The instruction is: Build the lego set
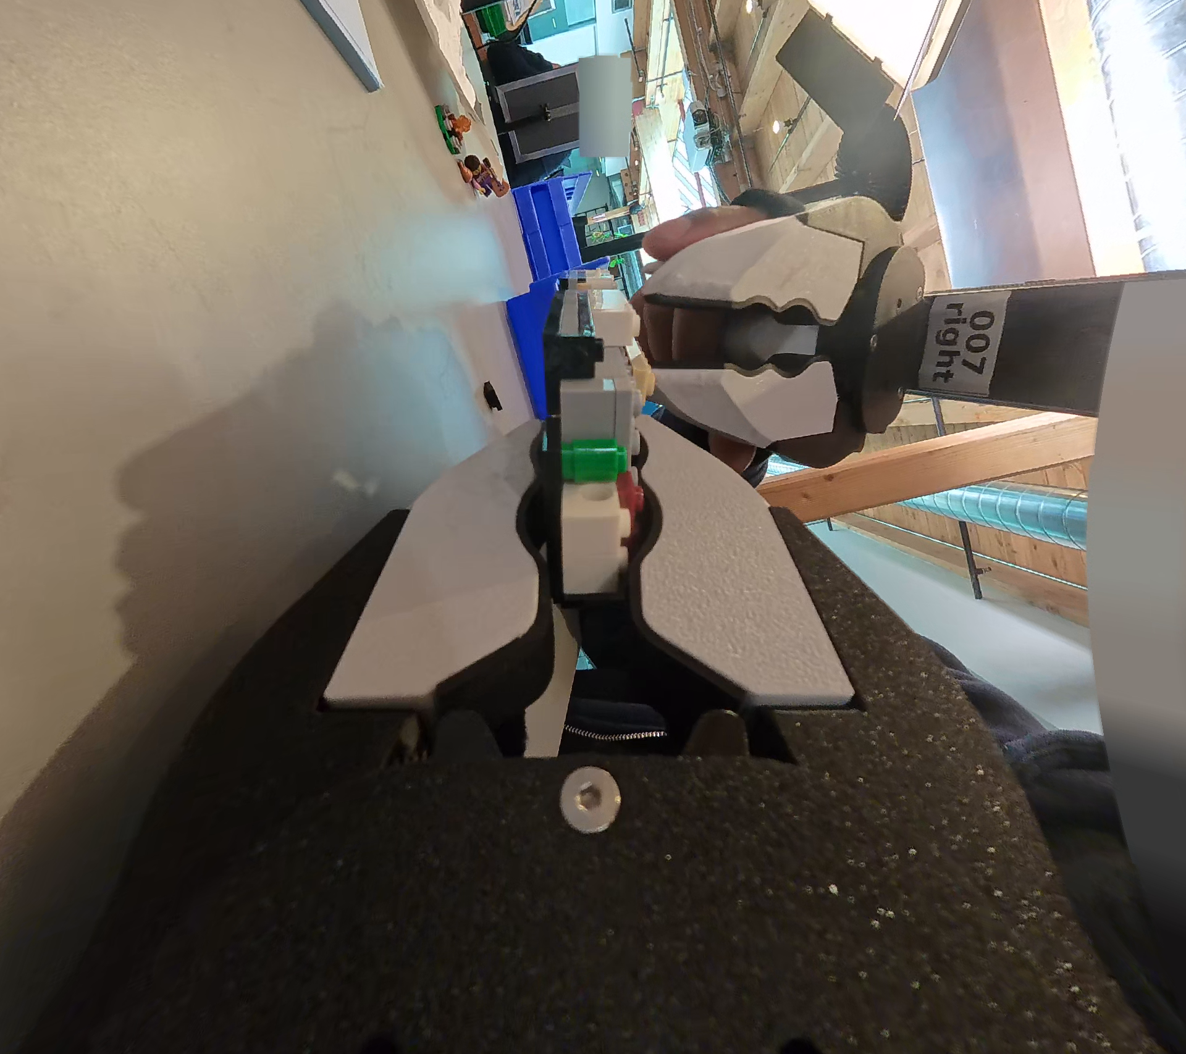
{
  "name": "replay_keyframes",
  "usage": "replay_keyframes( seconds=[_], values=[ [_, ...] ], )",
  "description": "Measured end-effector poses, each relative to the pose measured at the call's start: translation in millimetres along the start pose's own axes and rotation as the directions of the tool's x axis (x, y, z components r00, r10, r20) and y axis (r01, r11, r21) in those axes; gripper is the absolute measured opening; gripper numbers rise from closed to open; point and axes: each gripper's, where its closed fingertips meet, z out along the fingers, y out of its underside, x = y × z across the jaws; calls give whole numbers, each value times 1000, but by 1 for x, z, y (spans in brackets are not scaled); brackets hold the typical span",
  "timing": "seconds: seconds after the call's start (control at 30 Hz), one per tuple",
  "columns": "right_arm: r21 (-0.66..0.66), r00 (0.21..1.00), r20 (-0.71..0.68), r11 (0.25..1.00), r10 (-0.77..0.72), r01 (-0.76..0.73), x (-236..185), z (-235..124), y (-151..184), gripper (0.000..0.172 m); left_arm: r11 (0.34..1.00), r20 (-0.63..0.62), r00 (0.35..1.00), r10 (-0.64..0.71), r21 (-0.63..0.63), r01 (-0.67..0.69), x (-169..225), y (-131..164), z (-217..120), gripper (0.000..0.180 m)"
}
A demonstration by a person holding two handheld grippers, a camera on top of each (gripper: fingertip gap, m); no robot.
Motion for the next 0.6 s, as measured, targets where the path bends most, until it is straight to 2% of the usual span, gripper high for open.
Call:
replay_keyframes(
  seconds=[0.6],
  values=[
    [19, 1000, -26, 1000, 14, -14, 3, -9, 5, 20, 1000, -12, 1000, -15, 2, 15, 0, -1, -1, 20]
  ],
)
